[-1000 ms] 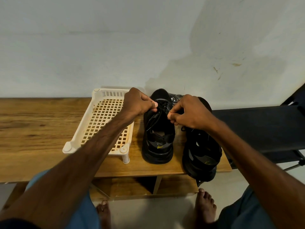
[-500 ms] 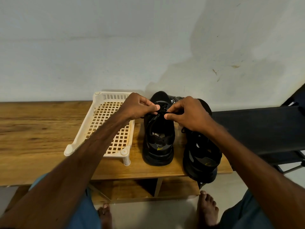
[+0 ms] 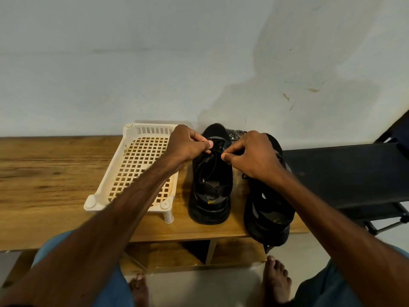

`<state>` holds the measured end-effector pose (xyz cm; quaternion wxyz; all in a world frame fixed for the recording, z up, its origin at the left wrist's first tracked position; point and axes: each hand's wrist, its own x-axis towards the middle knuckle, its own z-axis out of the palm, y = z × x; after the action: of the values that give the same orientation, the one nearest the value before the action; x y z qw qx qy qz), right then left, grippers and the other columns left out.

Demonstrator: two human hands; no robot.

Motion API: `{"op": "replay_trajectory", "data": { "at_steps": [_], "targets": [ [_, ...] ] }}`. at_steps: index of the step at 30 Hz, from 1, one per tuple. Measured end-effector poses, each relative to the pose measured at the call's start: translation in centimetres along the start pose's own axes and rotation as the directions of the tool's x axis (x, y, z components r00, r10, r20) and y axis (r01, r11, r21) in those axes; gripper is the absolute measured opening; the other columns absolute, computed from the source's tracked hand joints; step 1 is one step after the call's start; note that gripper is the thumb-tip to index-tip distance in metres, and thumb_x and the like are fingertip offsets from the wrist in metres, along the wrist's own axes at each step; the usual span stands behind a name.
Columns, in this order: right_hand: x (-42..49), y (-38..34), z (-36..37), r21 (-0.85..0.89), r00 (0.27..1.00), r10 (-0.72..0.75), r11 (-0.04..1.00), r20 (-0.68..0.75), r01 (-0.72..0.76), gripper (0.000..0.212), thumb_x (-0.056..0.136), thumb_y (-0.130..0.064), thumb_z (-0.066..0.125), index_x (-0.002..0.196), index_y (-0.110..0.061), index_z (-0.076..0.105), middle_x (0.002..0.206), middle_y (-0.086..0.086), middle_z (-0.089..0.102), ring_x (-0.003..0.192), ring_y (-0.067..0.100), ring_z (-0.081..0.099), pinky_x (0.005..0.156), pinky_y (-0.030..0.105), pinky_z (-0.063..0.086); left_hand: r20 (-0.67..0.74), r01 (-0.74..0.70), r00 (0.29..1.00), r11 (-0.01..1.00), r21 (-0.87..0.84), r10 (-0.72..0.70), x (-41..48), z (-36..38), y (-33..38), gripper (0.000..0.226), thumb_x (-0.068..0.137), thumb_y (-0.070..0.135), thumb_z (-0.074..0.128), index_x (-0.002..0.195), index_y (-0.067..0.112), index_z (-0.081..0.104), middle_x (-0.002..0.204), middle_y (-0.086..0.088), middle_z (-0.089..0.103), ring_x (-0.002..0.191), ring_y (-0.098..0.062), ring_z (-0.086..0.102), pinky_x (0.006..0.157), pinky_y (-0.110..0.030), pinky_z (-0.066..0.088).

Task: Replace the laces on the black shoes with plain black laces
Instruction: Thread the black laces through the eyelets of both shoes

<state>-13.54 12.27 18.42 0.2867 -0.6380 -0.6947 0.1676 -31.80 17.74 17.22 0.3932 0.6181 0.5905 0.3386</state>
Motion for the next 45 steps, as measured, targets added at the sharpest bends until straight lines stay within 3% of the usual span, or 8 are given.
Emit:
{"op": "replay_trajectory", "data": {
  "at_steps": [9,17,21,26,31,34,39,45],
  "targets": [
    [-0.7,0.1,0.8,-0.015,0.997,-0.032,0.999,-0.066,0.031,0.006,0.084,-0.021,0.081,0.088,-0.024,0.085,0.082,-0.011,0.078,0.066,0.000,0.069,0.067,0.026,0.060,-0.176,0.040,0.983,0.999,-0.021,-0.043,-1.1,2.2,-0.2,0.019,0.089,0.020,0.075,0.071,0.014,0.079,0.074,-0.004,0.076,0.078,-0.016,0.074,0.080,-0.035,0.061],
    [-0.6,0.1,1.2,0.009,0.997,-0.008,1.000,-0.073,0.009,0.005,0.083,-0.022,0.082,0.085,-0.026,0.084,0.081,-0.016,0.077,0.070,-0.002,0.070,0.069,0.027,0.062,-0.081,0.342,0.906,0.831,-0.439,-0.415,-1.4,2.4,-0.1,0.005,0.087,0.007,0.070,0.091,0.005,0.070,0.068,-0.001,0.072,0.040,0.000,0.057,0.035,-0.014,0.042],
    [-0.8,0.1,1.6,-0.012,0.994,-0.027,1.000,-0.107,0.026,0.007,0.081,-0.021,0.082,0.086,-0.025,0.084,0.083,-0.014,0.078,0.075,-0.001,0.071,0.072,0.026,0.062,-0.136,0.249,0.934,0.877,-0.410,-0.329,-0.9,2.8,-0.7,0.011,0.089,0.012,0.073,0.079,0.009,0.070,0.064,0.004,0.072,0.072,-0.006,0.068,0.055,-0.016,0.047],
    [-1.1,0.1,1.7,-0.001,0.991,-0.025,1.000,-0.128,0.025,0.008,0.082,-0.020,0.082,0.090,-0.023,0.084,0.087,-0.011,0.079,0.077,0.001,0.071,0.073,0.026,0.062,-0.241,0.064,0.963,0.974,-0.219,-0.118,-1.1,3.5,-0.9,0.039,0.089,0.016,0.075,0.053,0.024,0.063,0.055,0.008,0.067,0.059,-0.002,0.065,0.068,-0.024,0.054],
    [-1.2,0.3,1.0,0.032,0.998,-0.028,0.999,-0.060,0.030,0.009,0.088,-0.026,0.079,0.096,-0.025,0.083,0.090,-0.011,0.079,0.065,-0.010,0.065,0.066,0.019,0.057,-0.056,0.166,0.981,0.960,-0.227,-0.183,-0.9,1.6,-1.2,0.024,0.091,0.024,0.076,0.068,0.018,0.073,0.081,-0.002,0.077,0.080,-0.012,0.072,0.068,-0.023,0.059],
    [-1.0,0.0,0.4,-0.066,0.993,-0.121,0.990,0.002,0.121,0.033,0.089,-0.025,0.078,0.122,-0.024,0.075,0.115,-0.006,0.075,0.103,0.005,0.068,0.093,0.032,0.057,-0.025,0.172,0.983,0.965,-0.196,-0.180,-1.0,0.5,-1.3,0.024,0.093,0.027,0.074,0.071,0.017,0.074,0.065,0.007,0.074,0.055,0.004,0.063,0.044,-0.008,0.042],
    [-1.4,-0.4,0.2,-0.286,0.951,-0.255,0.911,0.173,0.297,0.061,0.079,-0.037,0.084,0.136,-0.036,0.062,0.147,0.000,0.049,0.139,0.020,0.039,0.111,0.038,0.035,-0.061,0.078,0.995,0.995,-0.068,-0.082,-0.9,0.1,-1.1,0.026,0.092,0.033,0.074,0.067,0.025,0.071,0.068,0.007,0.075,0.075,0.001,0.067,0.061,-0.016,0.041],
    [-1.0,-0.5,0.6,-0.095,0.940,-0.339,0.938,-0.036,0.334,0.015,0.088,-0.023,0.079,0.103,-0.025,0.082,0.106,-0.007,0.075,0.099,0.009,0.067,0.087,0.035,0.056,-0.028,0.080,0.996,0.995,-0.058,-0.082,-0.6,-0.5,-1.3,0.019,0.094,0.034,0.071,0.080,0.021,0.074,0.068,0.006,0.076,0.085,-0.002,0.071,0.085,-0.025,0.045]
  ]
}}
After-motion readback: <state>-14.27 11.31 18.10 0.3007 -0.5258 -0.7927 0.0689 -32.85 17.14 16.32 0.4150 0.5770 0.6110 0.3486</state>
